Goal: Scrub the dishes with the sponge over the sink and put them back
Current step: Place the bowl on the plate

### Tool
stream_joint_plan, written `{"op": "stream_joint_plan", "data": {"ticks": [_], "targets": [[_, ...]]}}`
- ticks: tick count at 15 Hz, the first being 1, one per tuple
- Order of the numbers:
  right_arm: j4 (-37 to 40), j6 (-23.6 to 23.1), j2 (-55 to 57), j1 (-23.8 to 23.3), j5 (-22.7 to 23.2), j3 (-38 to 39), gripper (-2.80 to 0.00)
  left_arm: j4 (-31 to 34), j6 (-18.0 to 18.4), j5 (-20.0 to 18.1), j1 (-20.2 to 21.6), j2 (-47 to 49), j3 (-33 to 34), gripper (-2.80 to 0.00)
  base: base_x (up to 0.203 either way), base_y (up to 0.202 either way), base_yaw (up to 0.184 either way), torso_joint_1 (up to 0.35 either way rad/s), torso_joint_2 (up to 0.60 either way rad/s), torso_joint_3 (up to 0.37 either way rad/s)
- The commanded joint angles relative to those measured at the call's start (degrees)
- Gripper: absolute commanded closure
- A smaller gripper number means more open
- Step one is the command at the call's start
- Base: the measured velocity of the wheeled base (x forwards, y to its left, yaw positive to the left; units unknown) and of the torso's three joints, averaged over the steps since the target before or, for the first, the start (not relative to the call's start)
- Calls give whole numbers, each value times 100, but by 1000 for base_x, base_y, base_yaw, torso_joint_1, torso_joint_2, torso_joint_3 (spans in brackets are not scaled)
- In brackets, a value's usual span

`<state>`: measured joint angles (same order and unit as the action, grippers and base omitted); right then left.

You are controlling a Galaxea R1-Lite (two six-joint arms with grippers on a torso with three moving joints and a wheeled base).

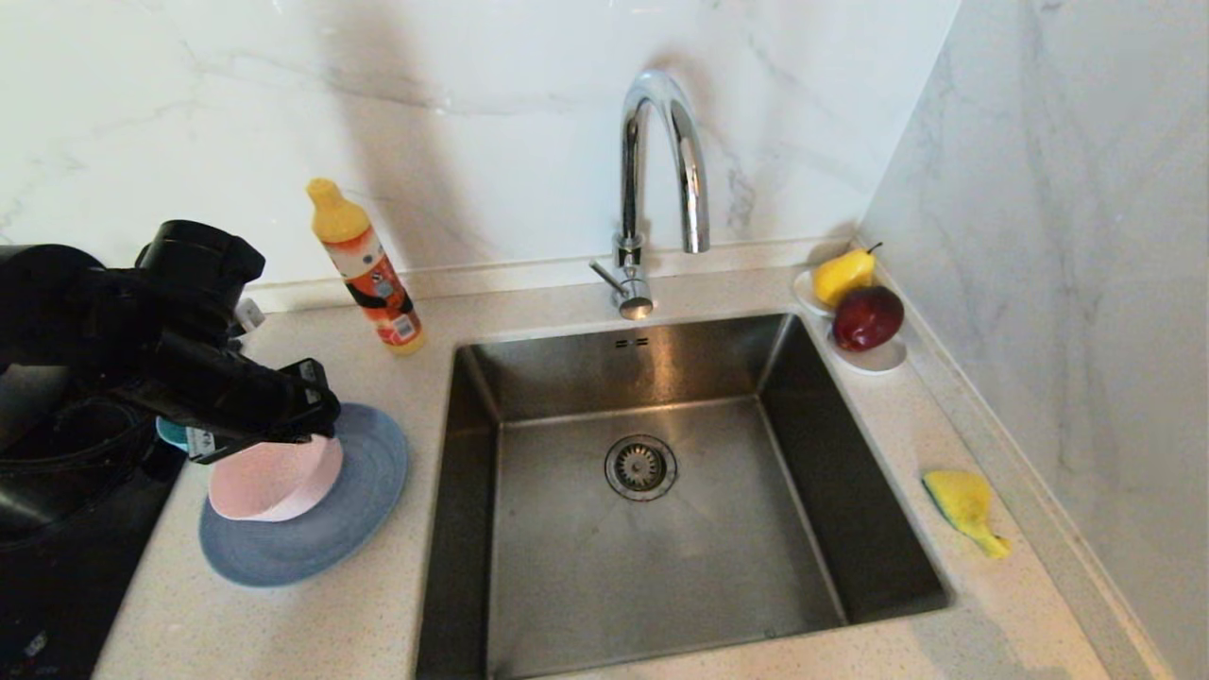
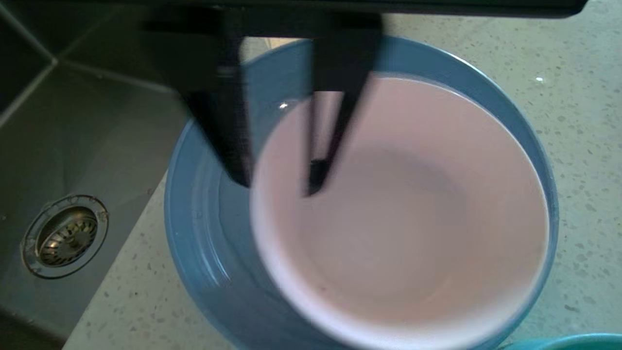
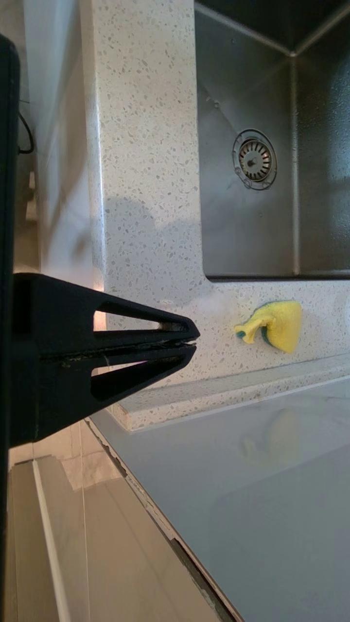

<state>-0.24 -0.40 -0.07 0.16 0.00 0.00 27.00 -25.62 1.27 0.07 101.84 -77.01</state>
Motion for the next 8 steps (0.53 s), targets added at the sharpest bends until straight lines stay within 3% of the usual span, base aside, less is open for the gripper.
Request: {"op": "stream_joint_plan", "data": {"ticks": [1, 3, 6, 8], "targets": [[-2, -4, -8, 2, 0, 0, 0, 21, -25, -4, 1, -1, -16, -280, 0, 0, 0, 0, 0, 0], [-2, 1, -2, 2, 0, 0, 0, 21, -38, -4, 1, -57, -62, -280, 0, 0, 0, 0, 0, 0], [-2, 0, -1, 2, 0, 0, 0, 226, -154, -7, 76, -389, -682, -280, 0, 0, 0, 0, 0, 0], [7, -4, -1, 2, 0, 0, 0, 701, -198, -28, 419, -577, -1163, -280, 0, 0, 0, 0, 0, 0]]}}
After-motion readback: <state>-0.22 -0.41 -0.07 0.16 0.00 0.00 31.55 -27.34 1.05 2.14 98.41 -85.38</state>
